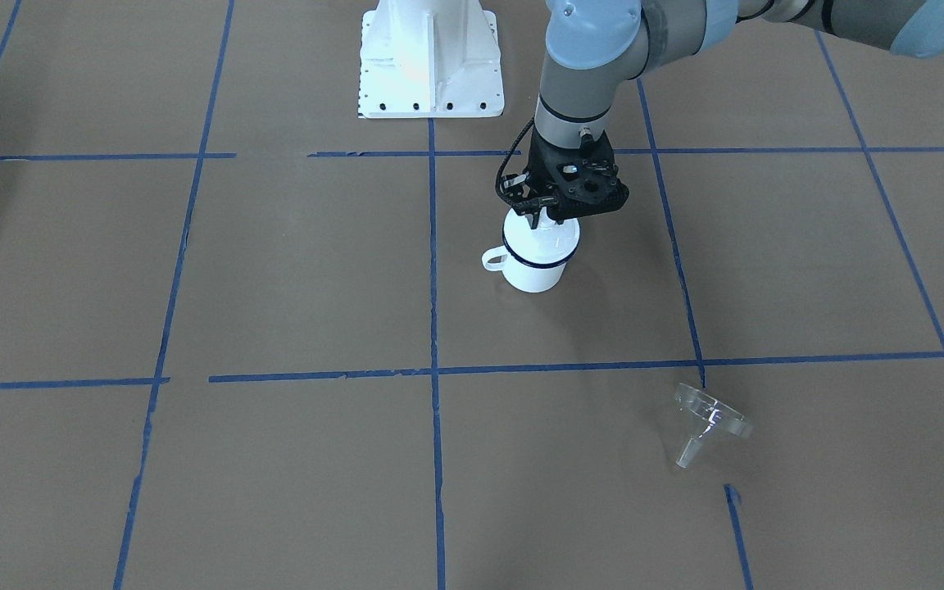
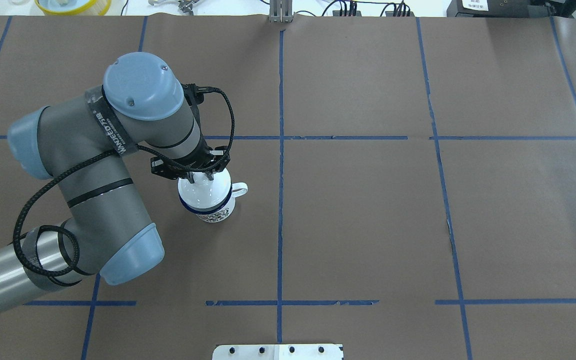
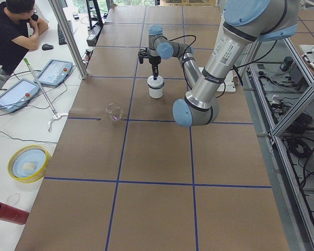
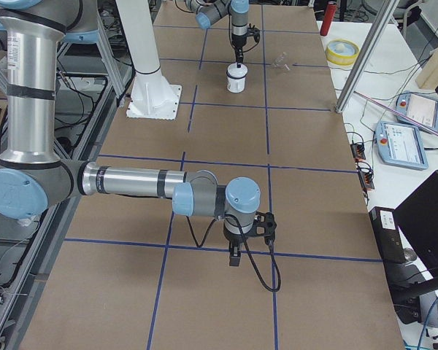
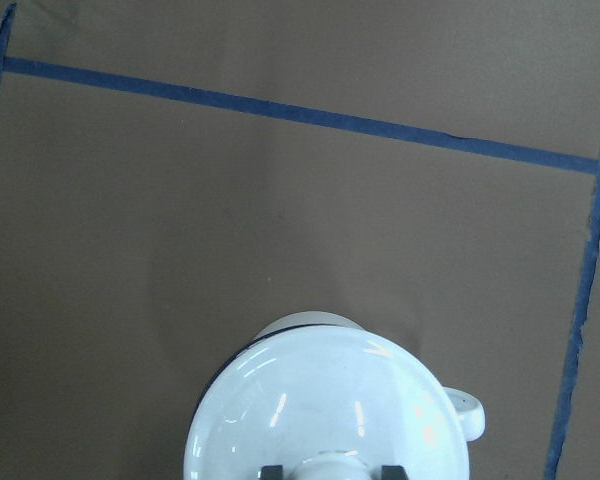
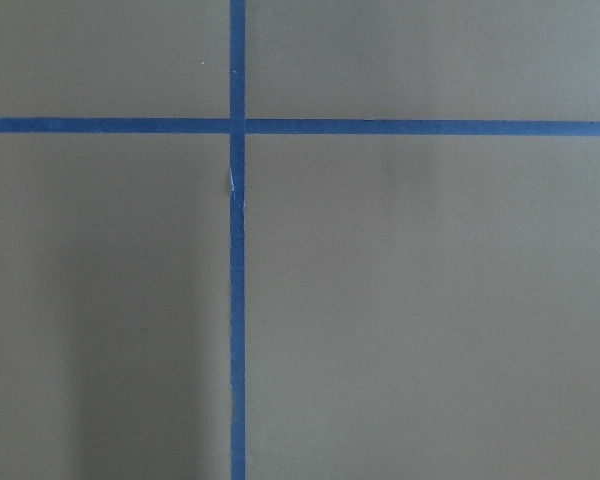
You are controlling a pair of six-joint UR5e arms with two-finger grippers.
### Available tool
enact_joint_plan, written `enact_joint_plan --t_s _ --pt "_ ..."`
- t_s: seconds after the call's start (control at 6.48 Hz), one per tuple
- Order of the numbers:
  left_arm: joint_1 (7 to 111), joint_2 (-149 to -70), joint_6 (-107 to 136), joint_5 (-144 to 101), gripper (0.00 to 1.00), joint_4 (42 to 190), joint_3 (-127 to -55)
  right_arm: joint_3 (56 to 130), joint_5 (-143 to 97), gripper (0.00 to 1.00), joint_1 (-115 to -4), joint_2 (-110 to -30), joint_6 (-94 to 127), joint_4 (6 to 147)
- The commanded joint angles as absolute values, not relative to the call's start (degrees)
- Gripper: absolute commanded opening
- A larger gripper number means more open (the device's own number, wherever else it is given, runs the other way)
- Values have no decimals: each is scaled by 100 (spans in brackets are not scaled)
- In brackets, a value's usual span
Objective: Remove funnel from cup
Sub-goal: 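Lower the lid onto the mug's opening with the left gripper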
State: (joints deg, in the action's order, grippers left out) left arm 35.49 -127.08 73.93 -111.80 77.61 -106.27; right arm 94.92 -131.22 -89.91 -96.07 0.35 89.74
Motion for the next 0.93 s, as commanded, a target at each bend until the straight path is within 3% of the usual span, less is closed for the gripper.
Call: enact_joint_plan --t_s 0.0,0.77 --pt "3533 -12700 7400 -11180 0 7770 -10626 9492 -13122 100 -8991 -9615 35 8974" --pt "3516 -12639 7374 -11180 0 7770 -10643 9492 -13122 100 -8991 -9606 35 8974"
